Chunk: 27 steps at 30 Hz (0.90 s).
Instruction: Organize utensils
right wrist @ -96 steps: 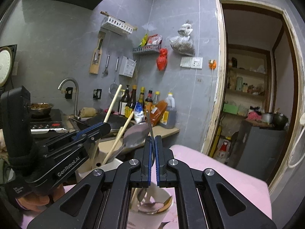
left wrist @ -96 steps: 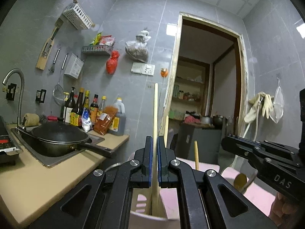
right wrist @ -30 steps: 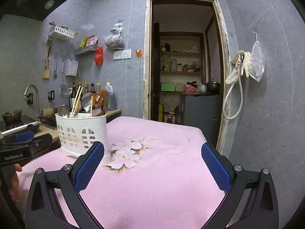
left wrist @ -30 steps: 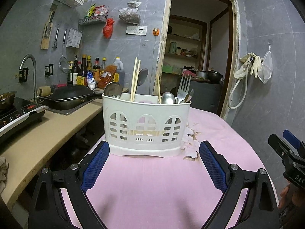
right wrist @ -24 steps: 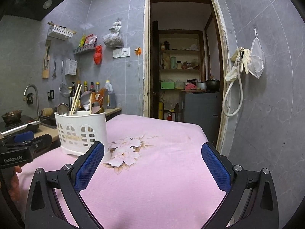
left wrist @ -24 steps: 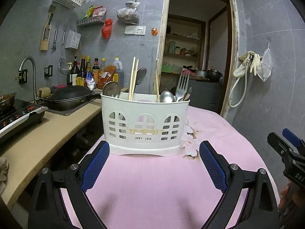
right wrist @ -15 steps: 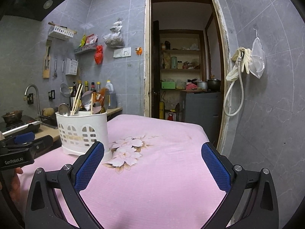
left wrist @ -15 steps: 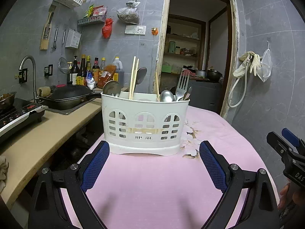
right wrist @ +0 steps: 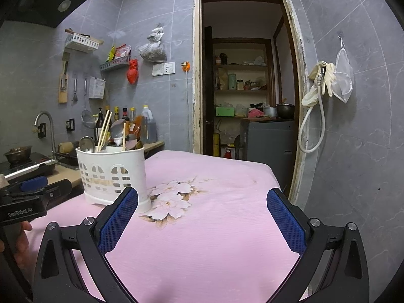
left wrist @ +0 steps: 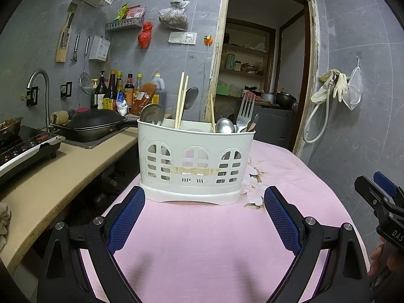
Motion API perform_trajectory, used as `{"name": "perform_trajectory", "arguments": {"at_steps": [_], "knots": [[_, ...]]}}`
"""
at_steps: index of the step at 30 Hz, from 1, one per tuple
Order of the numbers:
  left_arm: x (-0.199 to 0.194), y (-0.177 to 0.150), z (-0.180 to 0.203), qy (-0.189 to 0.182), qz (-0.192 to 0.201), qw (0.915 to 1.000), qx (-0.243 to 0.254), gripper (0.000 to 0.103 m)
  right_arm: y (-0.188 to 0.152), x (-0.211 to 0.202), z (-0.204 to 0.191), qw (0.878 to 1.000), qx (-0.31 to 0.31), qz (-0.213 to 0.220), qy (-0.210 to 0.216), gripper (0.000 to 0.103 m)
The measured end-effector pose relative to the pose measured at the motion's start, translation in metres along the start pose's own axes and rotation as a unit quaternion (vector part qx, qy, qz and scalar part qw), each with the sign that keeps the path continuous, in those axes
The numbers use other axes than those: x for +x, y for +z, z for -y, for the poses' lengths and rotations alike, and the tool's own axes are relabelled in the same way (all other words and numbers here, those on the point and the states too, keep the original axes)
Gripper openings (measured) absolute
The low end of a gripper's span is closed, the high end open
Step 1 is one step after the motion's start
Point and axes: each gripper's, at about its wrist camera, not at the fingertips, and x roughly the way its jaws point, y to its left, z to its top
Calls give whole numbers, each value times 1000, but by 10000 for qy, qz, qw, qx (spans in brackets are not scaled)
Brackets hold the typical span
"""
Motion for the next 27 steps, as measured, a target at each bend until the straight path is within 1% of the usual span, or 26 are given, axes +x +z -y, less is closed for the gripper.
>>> {"name": "perform_trajectory", "arguments": {"at_steps": [27], "knots": [[3,1,2,-65,-33,9999,78,93,-1,1,0,10000,-20,-17,-5,103]]}}
